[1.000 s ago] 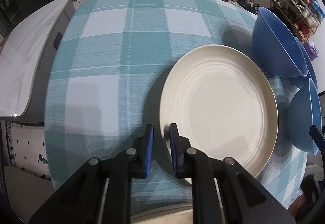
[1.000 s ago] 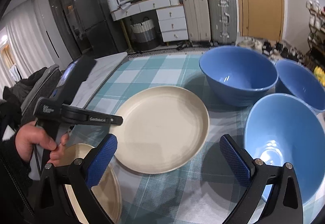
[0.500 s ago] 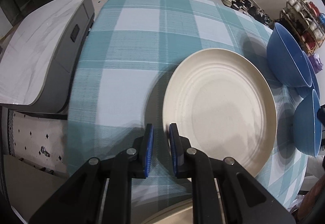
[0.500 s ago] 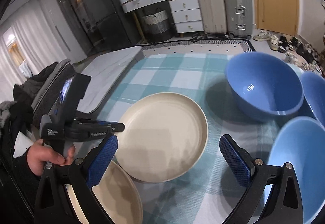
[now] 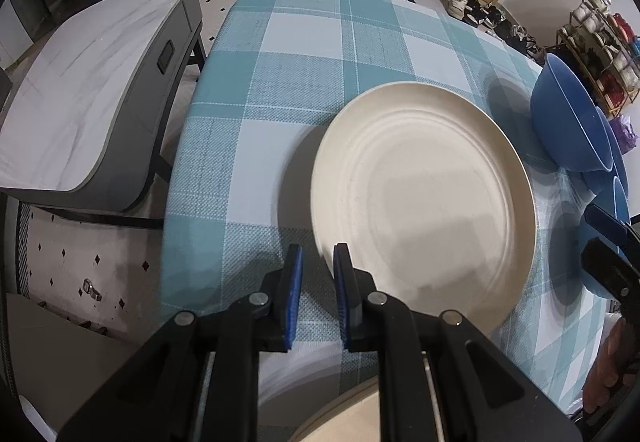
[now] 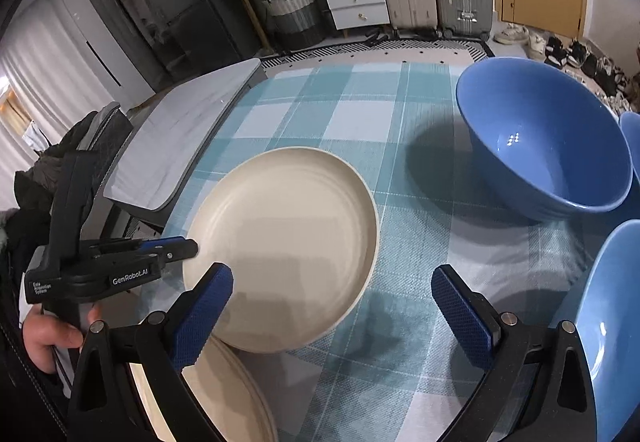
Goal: Organize plates and bowls
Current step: 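Lift the beige plate upright with the left tool, then grasp another beige plate rim with the right tool while the left tool holds its plate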
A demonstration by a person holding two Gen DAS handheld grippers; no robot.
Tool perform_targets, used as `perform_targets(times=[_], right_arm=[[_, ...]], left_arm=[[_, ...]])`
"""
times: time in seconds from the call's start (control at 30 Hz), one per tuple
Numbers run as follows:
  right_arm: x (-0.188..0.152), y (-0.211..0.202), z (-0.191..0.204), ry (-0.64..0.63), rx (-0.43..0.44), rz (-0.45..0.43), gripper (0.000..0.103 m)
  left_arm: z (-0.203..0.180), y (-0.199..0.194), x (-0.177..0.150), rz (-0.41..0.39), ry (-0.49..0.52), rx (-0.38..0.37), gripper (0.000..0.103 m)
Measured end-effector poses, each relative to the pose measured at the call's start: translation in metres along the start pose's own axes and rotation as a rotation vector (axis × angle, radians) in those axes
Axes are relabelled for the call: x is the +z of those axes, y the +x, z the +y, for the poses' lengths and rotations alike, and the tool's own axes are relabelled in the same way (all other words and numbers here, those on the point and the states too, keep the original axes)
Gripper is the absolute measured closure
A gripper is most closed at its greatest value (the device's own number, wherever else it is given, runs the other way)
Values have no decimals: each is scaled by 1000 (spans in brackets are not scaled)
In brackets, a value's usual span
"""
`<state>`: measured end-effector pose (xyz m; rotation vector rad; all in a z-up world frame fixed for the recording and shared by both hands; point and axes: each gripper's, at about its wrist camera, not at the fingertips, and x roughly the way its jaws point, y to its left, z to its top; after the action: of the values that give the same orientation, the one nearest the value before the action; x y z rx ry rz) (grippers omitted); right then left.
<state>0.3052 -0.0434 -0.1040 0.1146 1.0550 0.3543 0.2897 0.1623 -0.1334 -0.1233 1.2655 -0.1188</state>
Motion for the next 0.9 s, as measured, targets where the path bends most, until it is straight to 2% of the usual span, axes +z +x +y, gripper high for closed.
perform_targets(times=[0.17,0.53,0.6,0.67,0.77,0.9], right_arm=[[0,-25,15,34,104,53,3],[-14,-104,77,-78,173,-52,3],[-13,-112,89,-130,160,-89,3],[-8,-110,95,-150,89,-99,3],[-2,-110,94,-121,108,-56,8],[2,-118,100,-178,100,-111,8]], left_arm=[[0,-2,-3,0,4,5,89],[-4,-6,-7,1,-1,13,89],[-4,-6,-8,4,3,17,89],[-3,-6,-8,6,-1,17,89],[-1,-8,-8,3,-12,12,88],[-3,-6,-7,3,-3,17,89]])
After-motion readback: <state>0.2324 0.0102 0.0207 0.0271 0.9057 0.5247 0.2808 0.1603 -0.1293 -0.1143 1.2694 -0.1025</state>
